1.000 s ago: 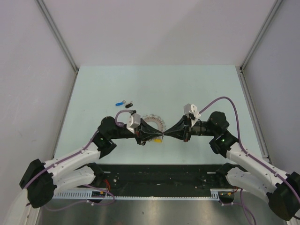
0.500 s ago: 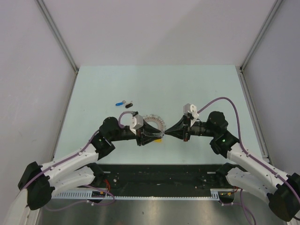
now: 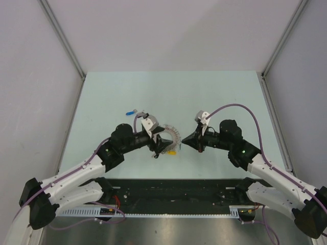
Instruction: Put the keys on the keyring
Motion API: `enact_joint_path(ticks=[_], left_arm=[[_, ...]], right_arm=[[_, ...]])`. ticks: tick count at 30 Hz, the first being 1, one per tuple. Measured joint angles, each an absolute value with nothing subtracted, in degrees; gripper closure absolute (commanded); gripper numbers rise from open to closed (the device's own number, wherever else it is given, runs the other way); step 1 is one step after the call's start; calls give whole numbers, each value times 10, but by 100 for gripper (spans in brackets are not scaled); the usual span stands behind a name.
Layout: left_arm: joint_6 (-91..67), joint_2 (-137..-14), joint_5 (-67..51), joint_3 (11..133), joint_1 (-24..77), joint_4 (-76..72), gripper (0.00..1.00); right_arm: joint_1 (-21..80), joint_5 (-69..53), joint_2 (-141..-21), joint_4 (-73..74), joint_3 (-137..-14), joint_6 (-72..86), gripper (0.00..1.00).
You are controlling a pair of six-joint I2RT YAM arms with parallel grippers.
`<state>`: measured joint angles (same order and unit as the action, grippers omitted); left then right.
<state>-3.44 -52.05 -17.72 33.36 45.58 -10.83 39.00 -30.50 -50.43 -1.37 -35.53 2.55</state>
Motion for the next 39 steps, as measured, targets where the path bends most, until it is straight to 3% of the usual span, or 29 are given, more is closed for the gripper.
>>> enact_joint_path(ticks=[7,16,26,39], left_arm=[[-50,-603,-81,378,456,-10,23],[-89,-657,-45,388,462,30,24],[-132,-699,13,414,493,59,23],[-172,-756,82,451,537,94,31]], right_arm=[[393,-187,-514,79,-364,32,100],[399,-79,-514,143,-366,46,100],[419,-13,-515,161,-367,60,100],[452,58,-519,162,-367,61,100]])
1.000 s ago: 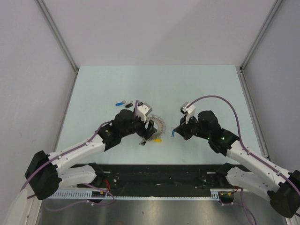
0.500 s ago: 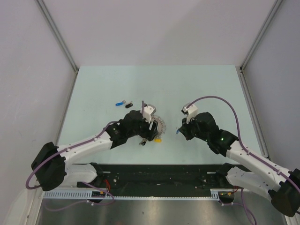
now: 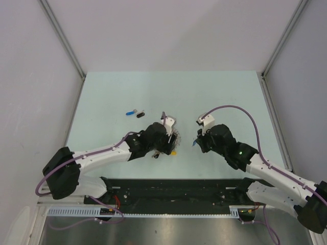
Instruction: Put the keys on the keyring
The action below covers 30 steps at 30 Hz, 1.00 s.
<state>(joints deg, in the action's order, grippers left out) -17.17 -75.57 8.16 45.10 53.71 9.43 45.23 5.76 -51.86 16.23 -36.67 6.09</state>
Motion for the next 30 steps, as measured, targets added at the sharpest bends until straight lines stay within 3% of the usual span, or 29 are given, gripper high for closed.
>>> enact_joint_path(ticks=[8,30], left_arm=[[-175,-786,90,463,552,106,41],[-80,-849,56,521,546,169,44]], right_arm=[[458,87,-518,162,-367,70,100],[461,108,-517,160,-359,75,100]])
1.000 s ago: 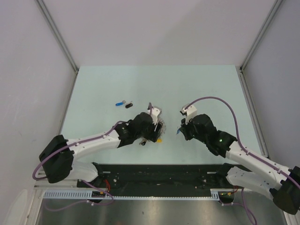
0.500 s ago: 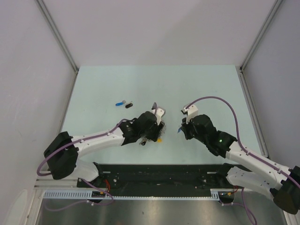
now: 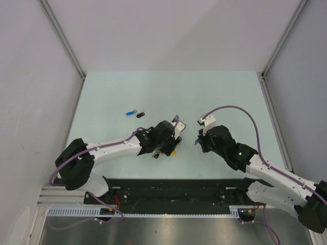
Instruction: Put the keys on the keyring
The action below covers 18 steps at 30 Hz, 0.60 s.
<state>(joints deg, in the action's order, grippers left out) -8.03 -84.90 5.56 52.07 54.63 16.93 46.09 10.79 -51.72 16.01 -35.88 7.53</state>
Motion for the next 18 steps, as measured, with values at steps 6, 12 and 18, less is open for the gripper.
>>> enact_joint_path(ticks=[6,12,18], left_arm=[[-10,-873,9,524,522,159,55],[37,-908,-22,529,510,143,62],[58,-941,-37,541,510,140,63]], right_arm=[[463,108,-517,160,-355,75,100],[463,107,-517,159,-353,75,100],[463,107,-517,159,-345,75,100]])
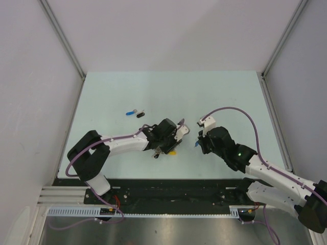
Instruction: Put the keys on the keyring
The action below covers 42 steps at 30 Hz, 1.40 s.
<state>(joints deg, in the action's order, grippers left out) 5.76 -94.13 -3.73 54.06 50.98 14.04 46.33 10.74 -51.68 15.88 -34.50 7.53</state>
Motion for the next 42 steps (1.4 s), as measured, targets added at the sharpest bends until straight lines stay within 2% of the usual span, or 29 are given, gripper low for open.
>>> enact_joint_path(ticks=[20,42], left_arm=[[66,-954,-48,549,501,80,62],[147,-1005,-86,573,494,65,60]], right_arm=[[463,116,-511,151,-337,75,100],[463,115,-507,147,-327,75,100]])
